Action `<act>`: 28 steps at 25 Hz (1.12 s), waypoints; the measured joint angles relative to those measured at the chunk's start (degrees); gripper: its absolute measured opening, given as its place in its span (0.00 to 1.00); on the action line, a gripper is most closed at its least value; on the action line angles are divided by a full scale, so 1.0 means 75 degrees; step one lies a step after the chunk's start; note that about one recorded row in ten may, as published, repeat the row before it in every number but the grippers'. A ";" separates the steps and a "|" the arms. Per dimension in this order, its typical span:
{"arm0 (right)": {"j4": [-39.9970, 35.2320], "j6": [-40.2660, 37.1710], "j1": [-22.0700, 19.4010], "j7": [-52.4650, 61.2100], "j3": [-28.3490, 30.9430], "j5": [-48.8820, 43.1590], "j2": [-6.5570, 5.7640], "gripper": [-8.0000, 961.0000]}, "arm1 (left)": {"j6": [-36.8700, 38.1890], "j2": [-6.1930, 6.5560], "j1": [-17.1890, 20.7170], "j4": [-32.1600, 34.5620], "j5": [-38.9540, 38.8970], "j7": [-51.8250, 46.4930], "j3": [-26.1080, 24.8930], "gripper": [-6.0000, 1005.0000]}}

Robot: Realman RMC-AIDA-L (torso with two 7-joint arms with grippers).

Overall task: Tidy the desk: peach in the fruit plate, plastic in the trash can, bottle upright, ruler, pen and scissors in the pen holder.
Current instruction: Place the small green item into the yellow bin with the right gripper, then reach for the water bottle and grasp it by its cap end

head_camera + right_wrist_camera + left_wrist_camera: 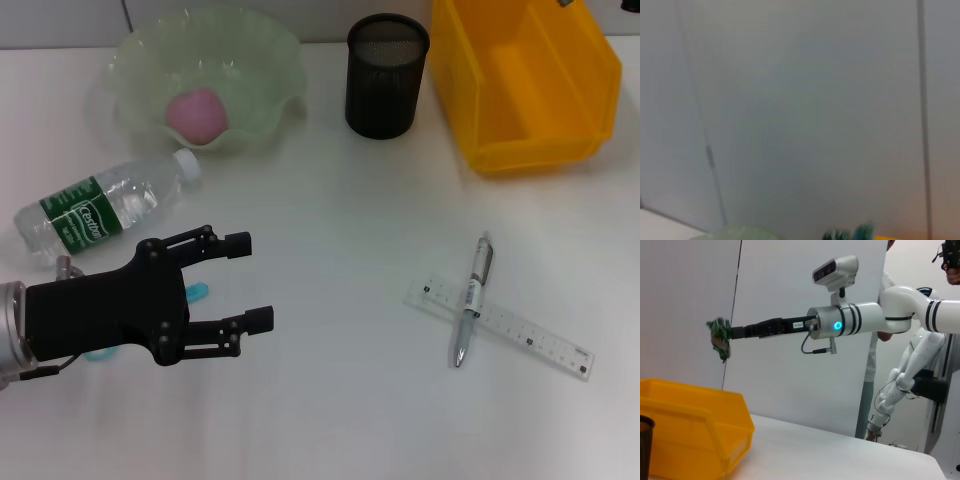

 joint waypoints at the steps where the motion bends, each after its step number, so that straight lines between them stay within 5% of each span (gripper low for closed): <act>1: 0.0000 0.0000 0.0000 0.0000 0.0000 0.0000 0.0000 0.04 | 0.0000 0.0002 0.0003 0.0000 0.0000 0.0000 0.0000 0.84; 4: 0.0309 0.0388 0.0095 -0.0127 -0.0052 -0.0001 0.0011 0.06 | 0.0002 0.0011 0.0007 0.0000 0.0000 -0.0001 0.0000 0.83; 9: 0.0555 0.1029 0.0163 -0.0172 -0.0400 -0.0007 0.0038 0.28 | 0.0023 0.0012 0.0007 0.0000 0.0000 -0.0003 0.0000 0.83; 14: 0.0585 0.1412 0.0133 -0.0198 -0.0474 0.0048 0.0105 0.37 | 0.0077 0.0022 0.0006 0.0000 0.0000 -0.0005 0.0000 0.83; 20: 0.0635 0.1208 0.0006 -0.0582 -0.0488 0.0941 0.0119 0.49 | 0.0129 0.0029 -0.0059 0.0008 0.0000 0.0001 0.0018 0.83; 25: 0.0740 0.0799 -0.0151 -0.0820 -0.0430 0.1654 0.0122 0.72 | 0.0129 0.0035 -0.0063 0.0012 0.0000 0.0016 0.0023 0.83; 28: 0.0779 0.0360 -0.0248 -0.0843 -0.0410 0.2074 0.0102 0.72 | 0.0130 0.0046 -0.0064 0.0012 0.0000 0.0023 0.0012 0.83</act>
